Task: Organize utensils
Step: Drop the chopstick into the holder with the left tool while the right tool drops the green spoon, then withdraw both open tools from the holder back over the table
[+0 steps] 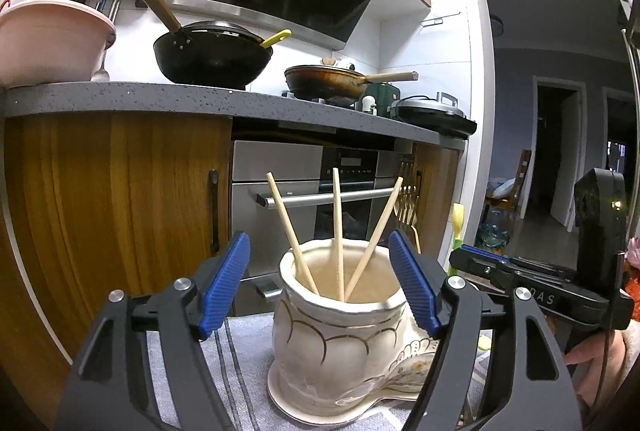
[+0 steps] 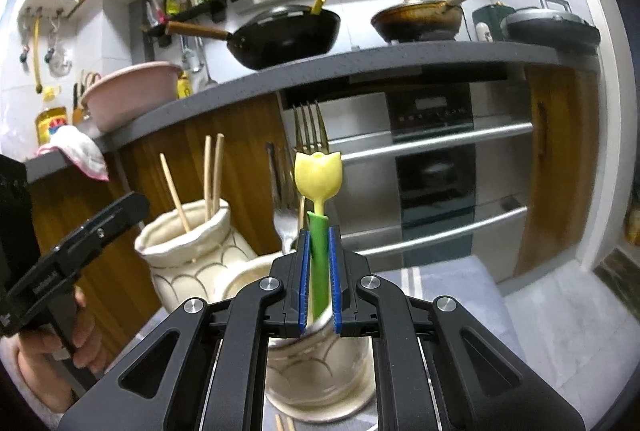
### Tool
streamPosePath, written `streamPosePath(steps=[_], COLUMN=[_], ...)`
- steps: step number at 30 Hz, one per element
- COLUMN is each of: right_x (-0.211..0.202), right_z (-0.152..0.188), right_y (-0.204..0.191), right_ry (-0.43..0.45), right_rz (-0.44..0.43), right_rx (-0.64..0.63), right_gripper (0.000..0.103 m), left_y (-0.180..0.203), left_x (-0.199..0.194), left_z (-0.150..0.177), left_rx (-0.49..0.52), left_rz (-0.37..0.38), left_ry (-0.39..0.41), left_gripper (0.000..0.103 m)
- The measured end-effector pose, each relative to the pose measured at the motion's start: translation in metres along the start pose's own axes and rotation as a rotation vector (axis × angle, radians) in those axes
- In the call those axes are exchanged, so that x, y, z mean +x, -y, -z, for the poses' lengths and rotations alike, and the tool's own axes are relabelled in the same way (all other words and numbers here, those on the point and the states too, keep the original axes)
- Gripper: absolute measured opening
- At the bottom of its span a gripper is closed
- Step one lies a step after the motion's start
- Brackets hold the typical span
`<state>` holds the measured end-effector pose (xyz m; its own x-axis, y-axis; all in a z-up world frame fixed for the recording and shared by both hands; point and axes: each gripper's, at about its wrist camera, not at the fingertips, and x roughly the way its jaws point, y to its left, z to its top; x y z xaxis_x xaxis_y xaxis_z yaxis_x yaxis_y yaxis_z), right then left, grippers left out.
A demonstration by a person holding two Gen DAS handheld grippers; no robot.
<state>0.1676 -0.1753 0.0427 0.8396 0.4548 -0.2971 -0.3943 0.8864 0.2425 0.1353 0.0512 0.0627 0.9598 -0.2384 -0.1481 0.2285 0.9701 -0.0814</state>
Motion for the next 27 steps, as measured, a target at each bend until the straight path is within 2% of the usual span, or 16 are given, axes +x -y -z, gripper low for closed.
streamPosePath(steps=[8, 10, 14, 17, 22, 24, 27], right_x=[0.0, 0.0, -0.002, -0.005, -0.011, -0.015, -0.021], right_z=[0.002, 0.002, 0.001, 0.0, -0.002, -0.002, -0.002], right_y=[0.001, 0.002, 0.004, 0.006, 0.009, 0.01, 0.012], right_ry=[-0.02, -0.026, -0.02, -0.008, 0.011, 0.02, 0.035], right_rz=[0.004, 0.002, 0.002, 0.002, 0.009, 0.018, 0.044], right_rx=[0.001, 0.008, 0.017, 0.029, 0.041, 0.042, 0.042], right_gripper=[0.012, 0.021, 0.024, 0.036, 0.066, 0.076, 0.087], left_y=[0.005, 0.005, 0.006, 0.006, 0.005, 0.006, 0.007], left_x=[0.001, 0.002, 0.003, 0.003, 0.002, 0.0, -0.006], left_z=[0.001, 0.001, 0.001, 0.001, 0.002, 0.003, 0.007], left_rx=[0.019, 0.019, 0.018, 0.016, 0.018, 0.022, 0.029], left_rz=[0.003, -0.001, -0.005, -0.006, -0.012, -0.023, -0.05], left_ry=[-0.006, -0.009, -0.012, -0.014, -0.011, -0.011, -0.004], left_gripper=[0.072, 0.072, 0.072, 0.073, 0.078, 0.083, 0.095])
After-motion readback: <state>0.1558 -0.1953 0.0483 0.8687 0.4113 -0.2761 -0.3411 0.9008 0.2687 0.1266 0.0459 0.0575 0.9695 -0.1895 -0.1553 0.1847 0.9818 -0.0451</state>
